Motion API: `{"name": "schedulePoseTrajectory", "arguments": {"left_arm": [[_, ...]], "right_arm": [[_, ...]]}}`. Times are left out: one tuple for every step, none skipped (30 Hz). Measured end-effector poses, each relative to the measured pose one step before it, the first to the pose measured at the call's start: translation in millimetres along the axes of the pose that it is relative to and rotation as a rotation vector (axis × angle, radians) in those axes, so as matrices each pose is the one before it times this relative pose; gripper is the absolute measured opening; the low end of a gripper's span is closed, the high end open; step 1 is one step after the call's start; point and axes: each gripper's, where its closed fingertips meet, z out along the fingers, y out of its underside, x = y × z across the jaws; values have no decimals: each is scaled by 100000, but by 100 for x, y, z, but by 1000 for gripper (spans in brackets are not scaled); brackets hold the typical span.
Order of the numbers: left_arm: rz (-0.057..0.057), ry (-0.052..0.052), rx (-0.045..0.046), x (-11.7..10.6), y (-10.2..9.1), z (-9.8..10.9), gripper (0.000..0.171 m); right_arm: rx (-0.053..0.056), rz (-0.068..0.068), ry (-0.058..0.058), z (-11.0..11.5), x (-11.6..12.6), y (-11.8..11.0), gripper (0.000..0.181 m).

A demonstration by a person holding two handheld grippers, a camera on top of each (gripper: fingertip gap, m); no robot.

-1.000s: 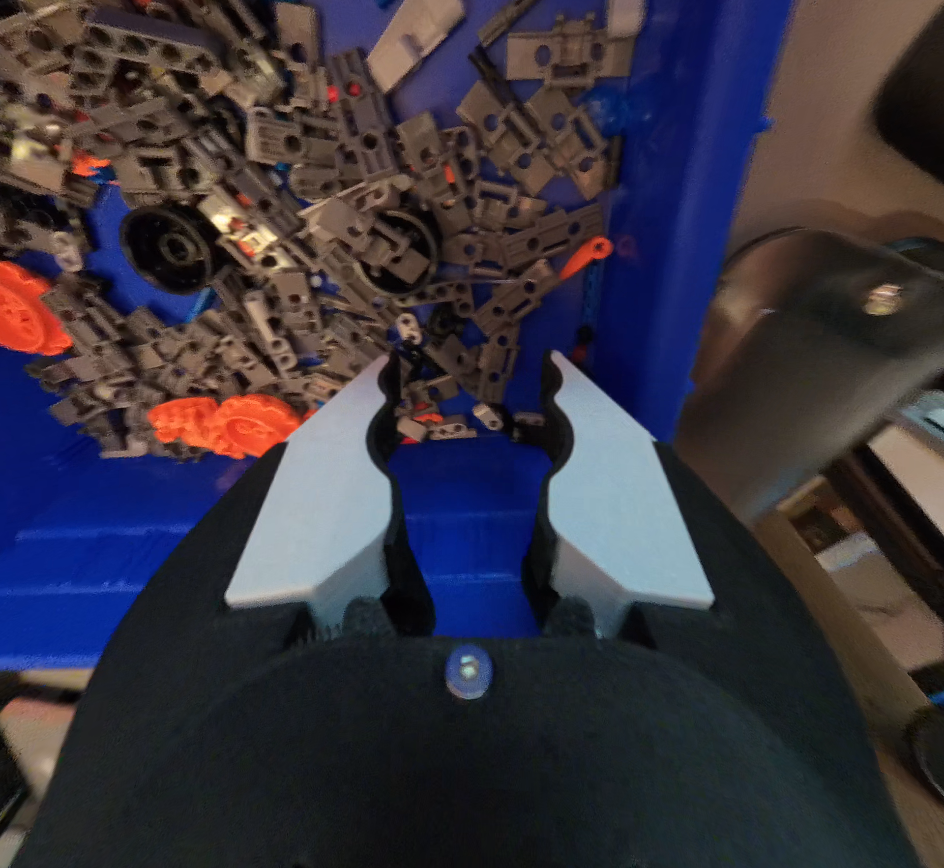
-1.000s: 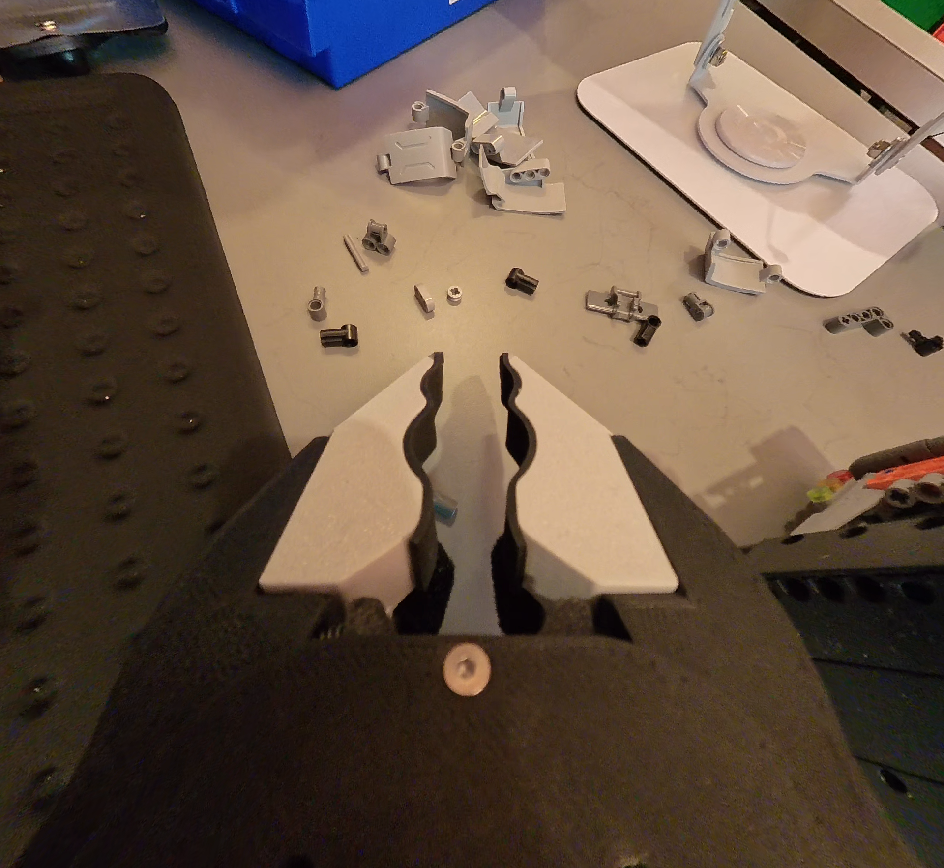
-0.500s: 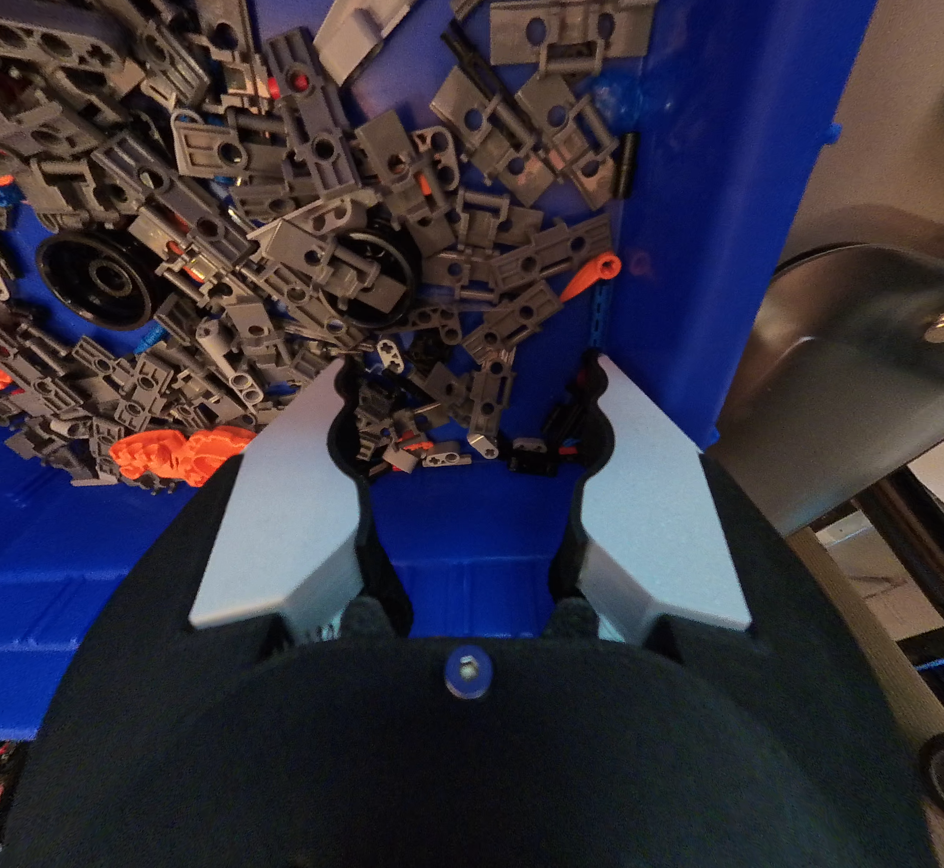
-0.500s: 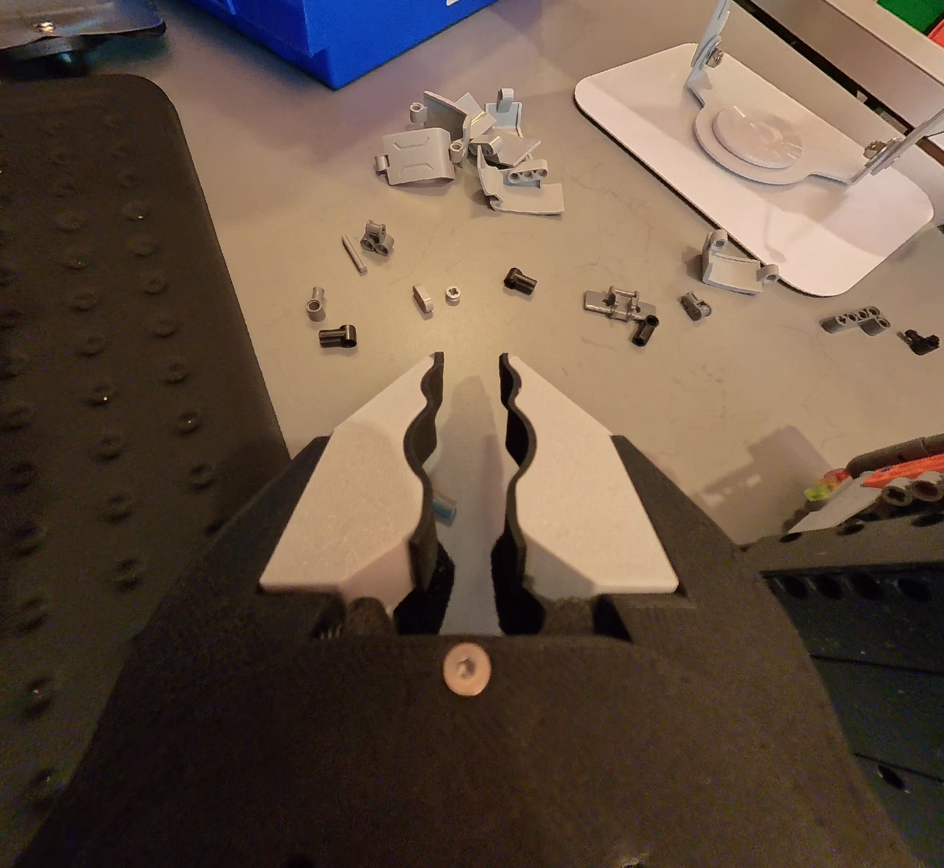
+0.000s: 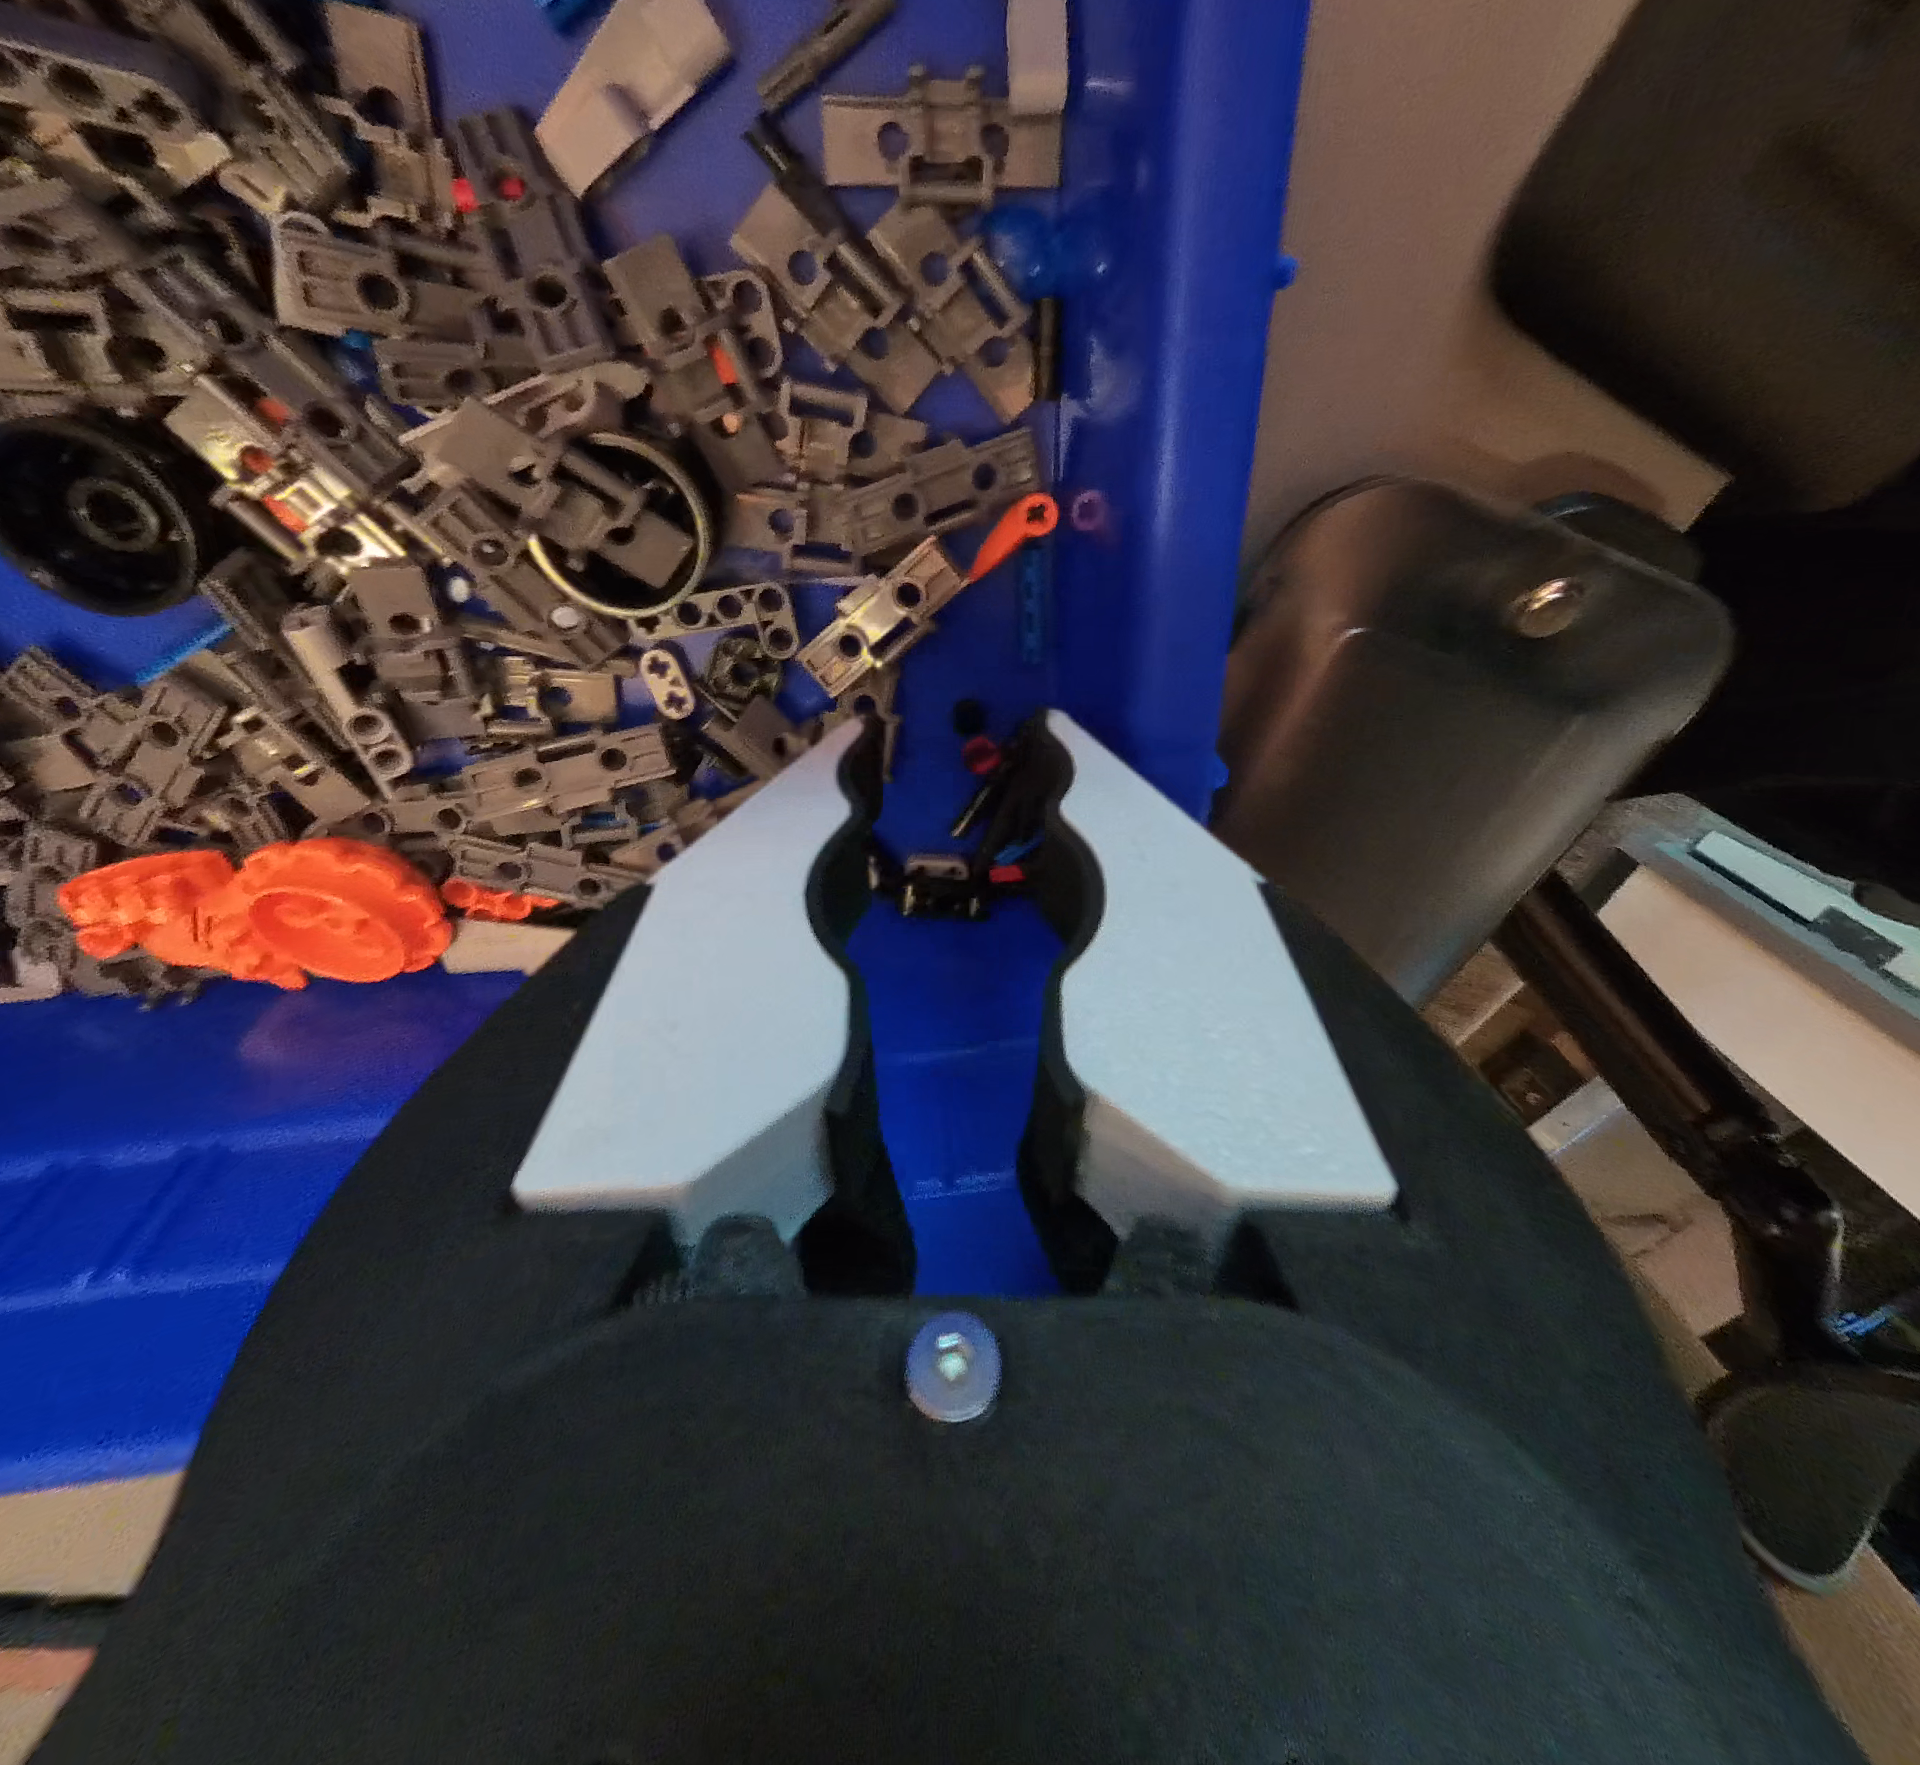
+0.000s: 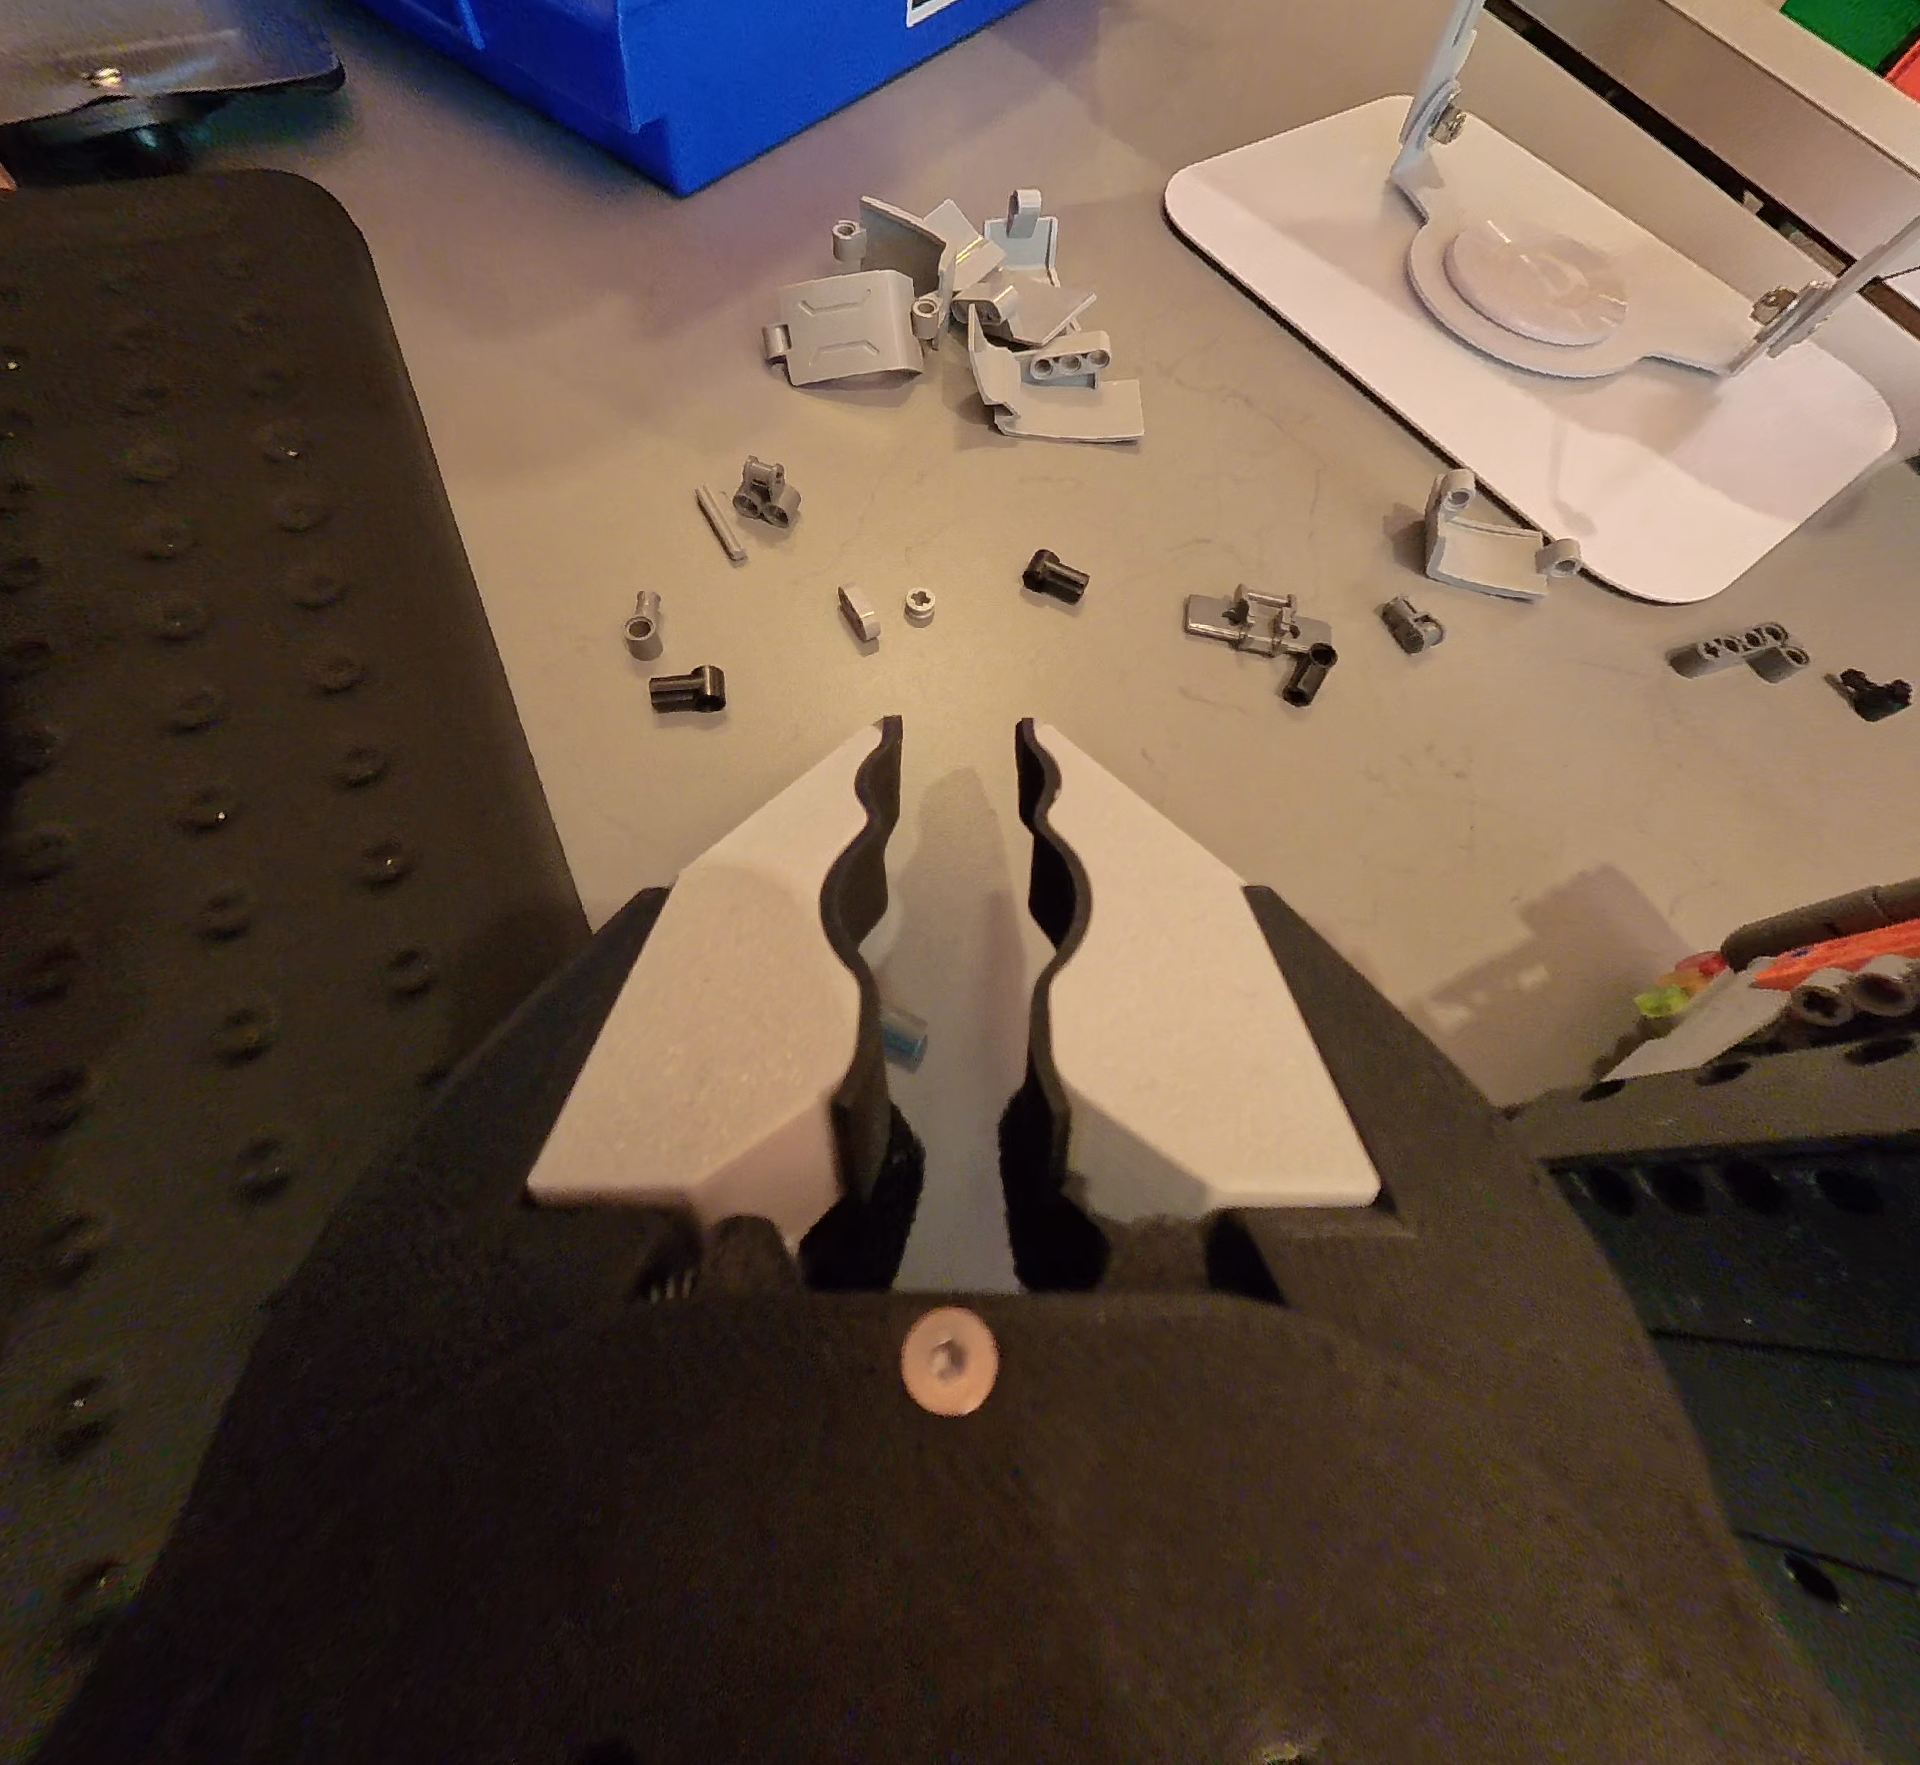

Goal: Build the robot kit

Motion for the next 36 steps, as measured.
{"name": "schedulePoseTrajectory", "arguments": {"left_arm": [[-624, 156, -1631, 30, 146, 276, 23], [-1565, 1754, -1655, 184, 183, 315, 18], [-1684, 2874, -610, 315, 39, 278, 13], [14, -1791, -832, -317, 84, 232, 13], [-144, -1324, -2035, -229, 260, 249, 15], [-571, 709, -1305, 76, 132, 210, 17], [-147, -1715, -1212, -244, 91, 149, 17], [404, -1851, -2613, -227, 278, 194, 20], [889, 256, -2442, 113, 268, 205, 20], [657, -339, -850, 1, 32, 81, 19], [-289, 127, -449, -19, -3, 7, 18], [-240, 749, -490, 53, 22, 4, 18], [213, 611, -185, 64, -19, -9, 15], [526, 690, -357, 132, -56, 20, 14], [383, 1086, -792, 238, -56, 27, 14], [707, 61, -424, 86, -143, -10, 14], [963, -749, 56, -51, -202, -7, 13], [-106, -106, -667, -50, -30, 84, 12], [-542, -240, -1086, -129, 108, 155, 12], [-252, -301, -1506, -122, 249, 182, 11], [-135, 219, 207, -36, 3, 1, 10], [-436, 666, -79, 62, 27, 0, 9], [402, -568, -350, -42, 39, 32, 7], [244, -231, -108, 18, -11, 6, 7], [42, 589, 308, 104, -43, 4, 7], [-380, 34, 398, -3, -36, -4, 7], [148, -429, 788, -22, -77, -16, 7], [277, -112, 520, 56, -65, -3, 7], [-333, 179, 26, 65, -15, 2, 7], [-416, 490, 476, 88, -63, -8, 7], [521, -257, 1165, 16, -146, -48, 7], [448, -633, 762, -25, -98, -67, 7], [-222, -207, -358, -36, 72, 5, 7], [-239, -14, -300, -12, 58, 49, 7], [-570, -138, -64, -60, -1, 16, 10], [-808, -838, 396, -156, -55, -74, 16]], "right_arm": [[109, -83, 40, -10, -10, -7, 20], [137, -25, 40, -21, 7, -12, 20], [185, 36, 29, -18, 1, -19, 20], [232, 55, 46, -28, 12, -28, 20], [181, 34, 48, -18, 4, -19, 20], [107, -33, 62, -15, 11, -13, 20], [109, -69, 84, -15, -3, -16, 20], [131, -6, 66, -22, 9, -12, 20], [131, 56, 17, -13, 8, -16, 20], [140, 48, 24, -21, 9, -12, 20], [139, 27, 69, -13, 8, -18, 20], [83, 49, 13, -16, 8, -9, 20], [51, 44, -28, 4, 3, -6, 20], [74, -17, -27, -3, -3, -5, 20], [60, -28, 2, -9, 3, -12, 20], [56, 33, 33, -13, 1, 2, 20], [73, 96, 44, -8, 20, -12, 20], [100, 72, 46, -2, 11, -8, 20], [63, -4, 45, -18, 7, -7, 20], [8, -26, 15, 1, 4, -1, 20], [66, 10, 32, -13, 3, 1, 20], [118, 61, 42, -14, 12, -14, 20], [41, 93, -11, -2, 13, -12, 20], [-36, 13, -50, 6, 3, 1, 20], [-8, -62, -16, 4, -9, 9, 20], [26, -9, -9, -12, 10, -6, 20], [50, 66, -40, -5, -1, -1, 20], [64, 44, -63, 0, -1, -16, 20], [-4, -17, -48, -4, -7, 14, 20], [-20, -72, -14, -2, -7, 2, 20], [39, -35, -16, -11, 1, -9, 20], [68, 55, -54, -4, -2, -3, 20], [69, 18, -34, -9, -5, -13, 20], [-25, -62, -55, 12, -14, 6, 20], [-4, -82, -74, -9, -15, 4, 20], [155, -14, -14, -20, -2, -16, 20]]}}
